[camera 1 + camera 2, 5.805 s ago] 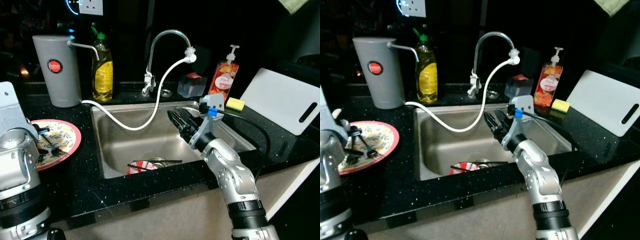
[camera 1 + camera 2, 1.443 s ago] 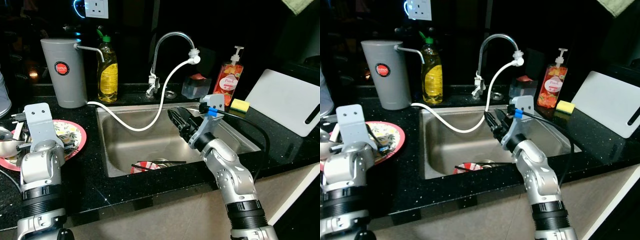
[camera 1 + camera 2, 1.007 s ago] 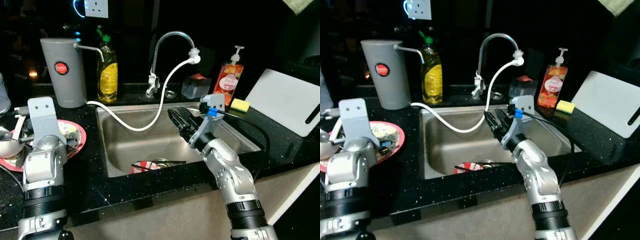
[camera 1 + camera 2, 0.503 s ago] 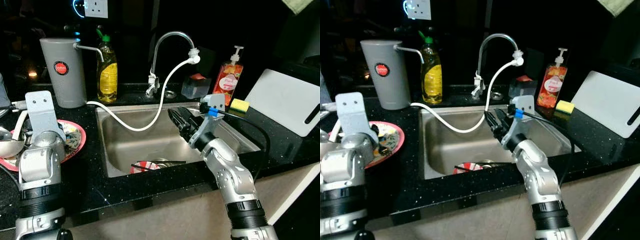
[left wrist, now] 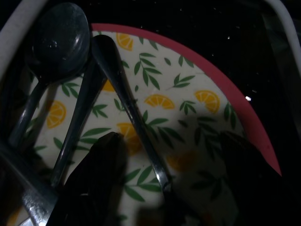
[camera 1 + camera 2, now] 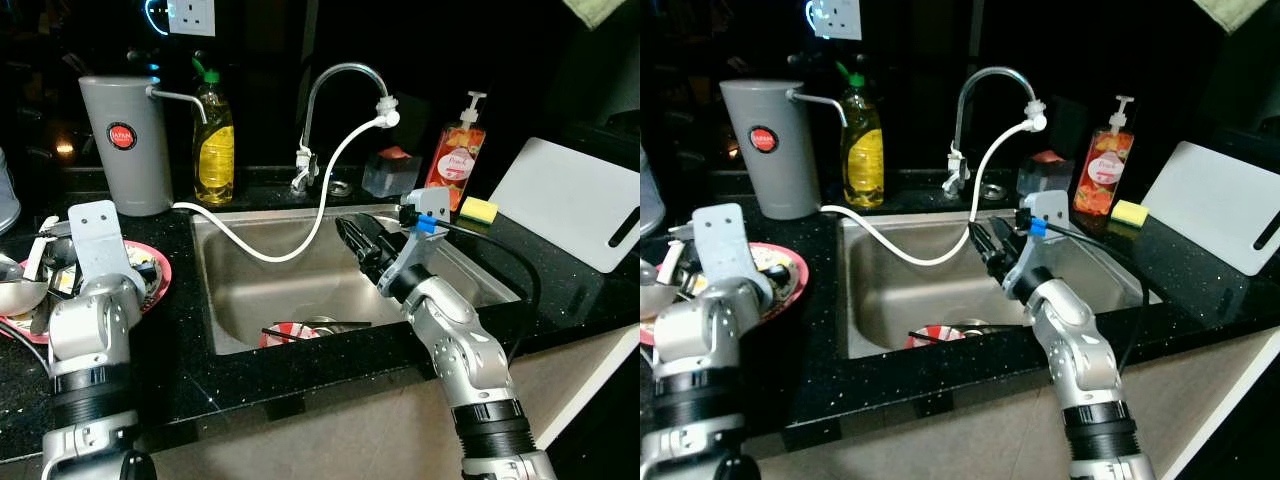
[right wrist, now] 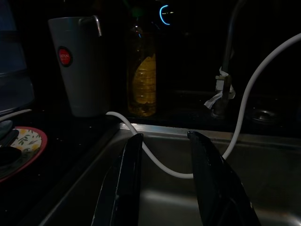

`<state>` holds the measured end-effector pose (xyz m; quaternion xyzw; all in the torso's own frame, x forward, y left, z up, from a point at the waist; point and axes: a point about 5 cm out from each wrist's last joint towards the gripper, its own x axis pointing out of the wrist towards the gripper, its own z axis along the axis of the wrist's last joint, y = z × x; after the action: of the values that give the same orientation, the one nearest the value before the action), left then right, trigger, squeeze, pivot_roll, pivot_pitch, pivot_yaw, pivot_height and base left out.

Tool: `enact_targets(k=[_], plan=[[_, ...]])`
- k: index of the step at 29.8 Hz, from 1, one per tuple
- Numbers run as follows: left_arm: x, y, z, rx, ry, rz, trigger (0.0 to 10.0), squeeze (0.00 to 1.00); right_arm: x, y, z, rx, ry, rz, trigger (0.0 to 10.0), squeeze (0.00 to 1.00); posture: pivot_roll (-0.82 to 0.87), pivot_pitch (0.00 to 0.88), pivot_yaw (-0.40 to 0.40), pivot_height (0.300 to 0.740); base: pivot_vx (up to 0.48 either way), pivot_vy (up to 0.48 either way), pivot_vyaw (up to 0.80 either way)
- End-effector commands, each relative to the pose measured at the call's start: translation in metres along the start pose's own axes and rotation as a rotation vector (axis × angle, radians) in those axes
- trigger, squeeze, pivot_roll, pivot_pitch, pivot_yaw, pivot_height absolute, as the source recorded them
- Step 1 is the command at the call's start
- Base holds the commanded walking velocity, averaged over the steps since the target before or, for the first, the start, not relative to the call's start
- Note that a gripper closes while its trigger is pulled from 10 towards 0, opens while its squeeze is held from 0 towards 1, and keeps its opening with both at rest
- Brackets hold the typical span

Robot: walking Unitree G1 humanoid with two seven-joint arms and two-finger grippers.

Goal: Kitchen organization

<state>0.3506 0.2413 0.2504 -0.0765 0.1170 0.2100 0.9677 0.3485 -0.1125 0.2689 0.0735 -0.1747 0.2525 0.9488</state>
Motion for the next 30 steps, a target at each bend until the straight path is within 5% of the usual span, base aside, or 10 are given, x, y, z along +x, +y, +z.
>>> enact_targets(k=[1, 8, 12, 13, 14, 15, 17, 30], plan=[[0.005, -0.001, -0.006, 0.009, 0.037, -0.004, 10.0, 0.00, -0.001, -0.003, 0.000, 0.000, 0.006, 0.007, 10.0, 0.00, 0.09, 0.024, -0.074, 0.740, 0.000, 0.000, 0.00], [0.010, 0.001, -0.013, -0.015, 0.081, 0.000, 10.0, 0.00, -0.010, 0.030, -0.017, -0.040, 0.164, 0.355, 10.0, 0.00, 0.08, 0.025, -0.069, 0.740, 0.000, 0.000, 0.00], [0.011, 0.001, -0.015, -0.024, 0.088, 0.003, 10.0, 0.00, -0.013, 0.036, -0.024, -0.061, 0.224, 0.442, 10.0, 0.00, 0.08, 0.026, -0.072, 0.740, 0.000, 0.000, 0.00], [0.012, 0.001, -0.015, -0.023, 0.088, 0.005, 7.5, 0.00, -0.013, 0.037, -0.024, -0.075, 0.234, 0.462, 10.0, 0.00, 0.08, 0.026, -0.072, 0.740, 0.000, 0.000, 0.00], [0.012, 0.001, -0.015, -0.023, 0.088, 0.005, 7.5, 0.00, -0.013, 0.037, -0.024, -0.075, 0.234, 0.462, 10.0, 0.00, 0.08, 0.026, -0.072, 0.740, 0.000, 0.000, 0.00], [0.012, 0.001, -0.015, -0.024, 0.089, 0.006, 3.5, 0.00, -0.012, 0.036, -0.024, -0.088, 0.241, 0.477, 10.0, 0.00, 0.09, 0.025, -0.074, 0.740, 0.000, 0.000, 0.00], [0.013, 0.001, -0.016, -0.025, 0.087, 0.007, 0.0, 0.00, -0.009, 0.035, -0.022, -0.100, 0.237, 0.488, 10.0, 0.00, 0.09, 0.025, -0.074, 0.740, 0.000, 0.000, 0.00], [0.011, -0.001, -0.009, 0.012, 0.026, 0.017, 0.0, 0.00, -0.005, 0.037, -0.014, -0.065, 0.182, 0.476, 10.0, 0.00, 0.09, 0.027, -0.075, 0.740, 0.000, 0.000, 0.00]])
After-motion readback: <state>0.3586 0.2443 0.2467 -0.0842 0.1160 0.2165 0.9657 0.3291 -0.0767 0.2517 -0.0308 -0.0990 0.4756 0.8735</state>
